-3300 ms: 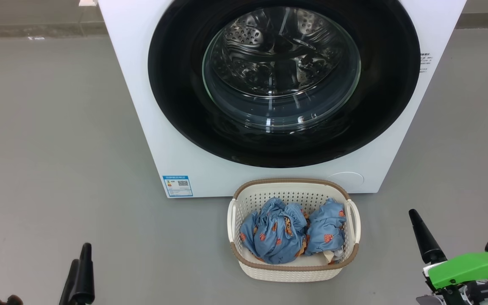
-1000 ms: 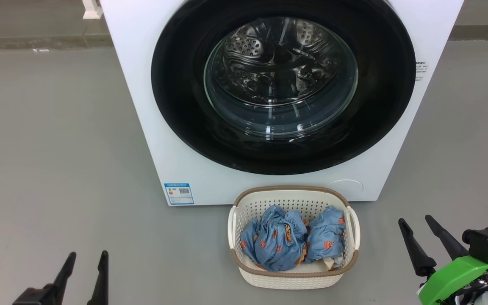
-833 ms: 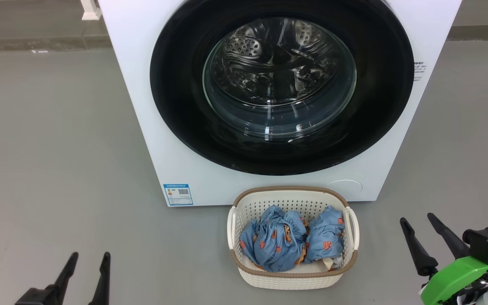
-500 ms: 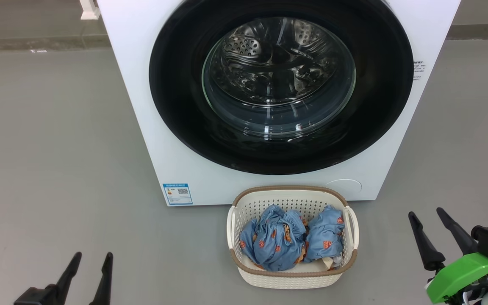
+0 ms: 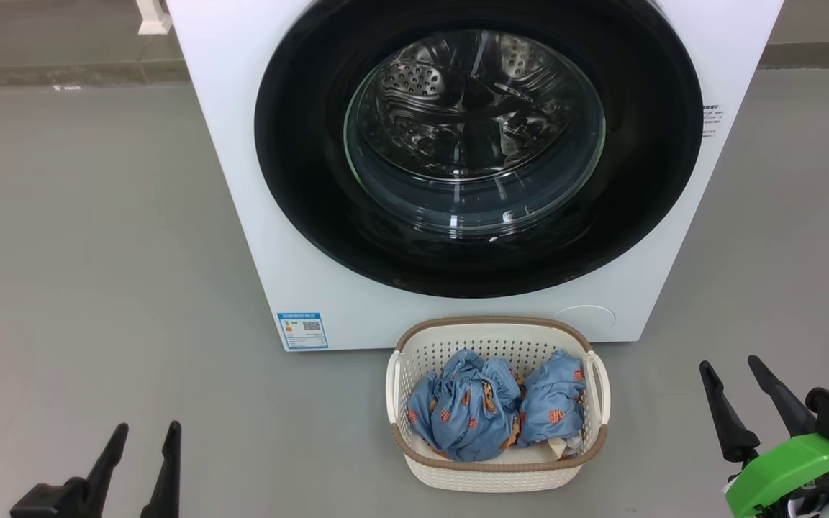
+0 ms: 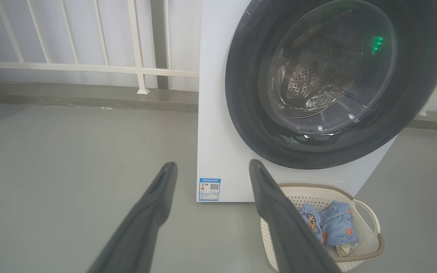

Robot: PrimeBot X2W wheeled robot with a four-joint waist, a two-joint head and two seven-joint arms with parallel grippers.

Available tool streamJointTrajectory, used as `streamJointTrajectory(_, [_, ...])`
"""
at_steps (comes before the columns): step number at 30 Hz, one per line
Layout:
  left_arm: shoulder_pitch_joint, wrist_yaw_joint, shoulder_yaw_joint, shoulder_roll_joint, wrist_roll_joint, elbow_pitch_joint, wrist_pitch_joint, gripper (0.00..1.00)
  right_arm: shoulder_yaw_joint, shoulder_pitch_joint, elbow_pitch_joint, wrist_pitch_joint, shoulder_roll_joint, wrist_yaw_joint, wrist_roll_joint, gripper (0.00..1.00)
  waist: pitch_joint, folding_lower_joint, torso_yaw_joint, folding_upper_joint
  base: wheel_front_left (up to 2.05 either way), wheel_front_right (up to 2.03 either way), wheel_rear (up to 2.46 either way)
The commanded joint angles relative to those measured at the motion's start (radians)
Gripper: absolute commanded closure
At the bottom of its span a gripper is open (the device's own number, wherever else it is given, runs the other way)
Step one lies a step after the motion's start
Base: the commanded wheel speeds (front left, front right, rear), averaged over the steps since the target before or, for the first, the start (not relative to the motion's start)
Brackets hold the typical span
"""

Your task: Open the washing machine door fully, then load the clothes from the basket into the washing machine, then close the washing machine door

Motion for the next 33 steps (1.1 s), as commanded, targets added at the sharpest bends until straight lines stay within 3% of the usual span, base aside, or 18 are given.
streamJointTrajectory(1, [-0.05,-0.004,0.037,0.021,-0.005,-0.011,-0.011,0.0,0.007,-0.006,-0.025,-0.013,-0.018,0.004,-0.017,0.0,-0.001,0.0,-0.001,0.0,0.0,0.0,0.0])
streamJointTrajectory(17, [-0.061,-0.001,0.061,0.009,0.06,0.013,-0.011,0.0,-0.011,0.004,-0.033,-0.013,-0.011,0.004,-0.028,0.0,0.002,0.0,-0.006,0.0,0.16,0.16,-0.33])
streamJointTrajectory(33, [-0.068,-0.003,0.076,0.0,0.084,0.009,-0.011,0.0,-0.013,0.007,-0.041,-0.013,-0.01,0.004,-0.031,0.0,0.01,0.0,-0.004,0.0,1.06,1.06,-2.13])
